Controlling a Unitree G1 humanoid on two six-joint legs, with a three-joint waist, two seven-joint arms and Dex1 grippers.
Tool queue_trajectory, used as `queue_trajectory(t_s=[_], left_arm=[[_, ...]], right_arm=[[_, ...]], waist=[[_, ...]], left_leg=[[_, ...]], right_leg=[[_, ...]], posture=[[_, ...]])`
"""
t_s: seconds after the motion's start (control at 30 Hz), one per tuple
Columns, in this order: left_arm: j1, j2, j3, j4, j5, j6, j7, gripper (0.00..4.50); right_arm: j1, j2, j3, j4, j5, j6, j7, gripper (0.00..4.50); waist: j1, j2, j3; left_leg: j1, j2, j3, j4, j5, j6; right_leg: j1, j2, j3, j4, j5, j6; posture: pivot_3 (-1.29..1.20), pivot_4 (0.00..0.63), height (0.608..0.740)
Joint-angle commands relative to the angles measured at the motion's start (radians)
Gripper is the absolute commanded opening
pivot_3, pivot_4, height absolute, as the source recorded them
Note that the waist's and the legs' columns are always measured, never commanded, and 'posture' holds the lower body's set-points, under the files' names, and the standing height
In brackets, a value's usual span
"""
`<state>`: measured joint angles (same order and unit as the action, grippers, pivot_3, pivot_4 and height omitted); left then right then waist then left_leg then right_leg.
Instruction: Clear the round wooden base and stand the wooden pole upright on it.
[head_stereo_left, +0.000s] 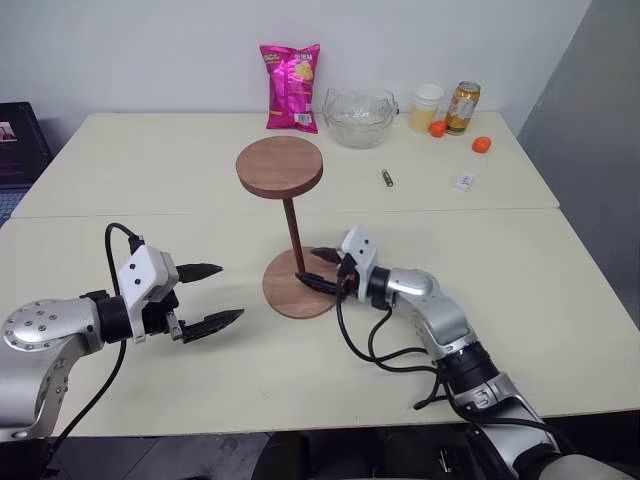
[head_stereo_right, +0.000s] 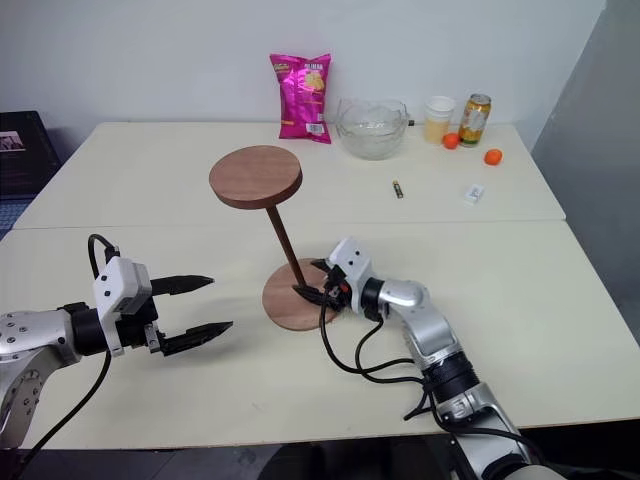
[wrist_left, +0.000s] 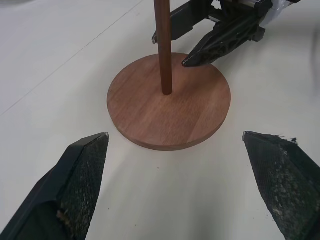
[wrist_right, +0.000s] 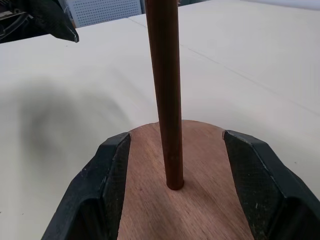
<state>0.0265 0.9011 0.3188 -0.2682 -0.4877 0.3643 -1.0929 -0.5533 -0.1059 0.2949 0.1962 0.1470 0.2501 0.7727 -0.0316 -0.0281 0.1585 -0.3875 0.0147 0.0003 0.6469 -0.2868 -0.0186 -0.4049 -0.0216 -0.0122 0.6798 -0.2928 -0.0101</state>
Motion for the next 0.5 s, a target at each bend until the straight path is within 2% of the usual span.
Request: queue_trajectory(t_s=[0.03, 0.1, 0.27, 0.43, 0.5], left_arm=[[-0.014, 0.022, 0.026, -0.013, -0.017, -0.004, -0.013, 4.5], [-0.015, 0.022, 0.027, -0.012, -0.017, -0.004, -0.016, 4.5], [-0.017, 0.022, 0.026, -0.01, -0.017, -0.005, -0.014, 4.5], [-0.029, 0.024, 0.027, -0.007, -0.018, 0.003, -0.009, 4.5], [-0.036, 0.043, 0.016, 0.006, 0.031, 0.015, 0.03, 4.5]], right_arm=[[0.018, -0.018, 0.003, -0.065, 0.019, -0.008, 0.038, 3.23], [0.023, -0.023, 0.0, -0.081, 0.026, 0.006, 0.048, 3.45], [0.032, -0.041, -0.008, -0.111, 0.038, 0.022, 0.066, 4.46], [0.044, -0.114, -0.037, -0.186, 0.065, 0.058, 0.102, 4.46], [0.052, -0.155, -0.051, -0.215, 0.083, 0.076, 0.125, 4.46]], waist=[[0.0, 0.0, 0.0], [0.0, 0.0, 0.0], [0.0, 0.0, 0.0], [0.002, 0.0, 0.0], [0.002, 0.0, 0.0]], left_leg=[[0.0, 0.0, 0.0, 0.0, 0.0, 0.0], [0.0, 0.0, 0.0, 0.0, 0.0, 0.0], [0.0, 0.0, 0.0, 0.0, 0.0, 0.0], [0.0, 0.0, 0.0, 0.001, 0.0, 0.0], [0.0, 0.0, 0.0, 0.001, 0.0, 0.0]], right_leg=[[0.0, 0.0, 0.0, 0.0, 0.0, 0.0], [0.0, 0.0, 0.0, 0.0, 0.0, 0.0], [0.0, 0.0, 0.0, 0.0, 0.0, 0.0], [0.0, 0.0, 0.0, 0.0, 0.0, 0.0], [0.001, 0.0, 0.0, 0.0, 0.0, 0.0]], posture=[[0.0, 0.15, 0.74], [0.0, 0.15, 0.74], [0.0, 0.15, 0.74], [0.0, 0.15, 0.74], [0.0, 0.15, 0.74]])
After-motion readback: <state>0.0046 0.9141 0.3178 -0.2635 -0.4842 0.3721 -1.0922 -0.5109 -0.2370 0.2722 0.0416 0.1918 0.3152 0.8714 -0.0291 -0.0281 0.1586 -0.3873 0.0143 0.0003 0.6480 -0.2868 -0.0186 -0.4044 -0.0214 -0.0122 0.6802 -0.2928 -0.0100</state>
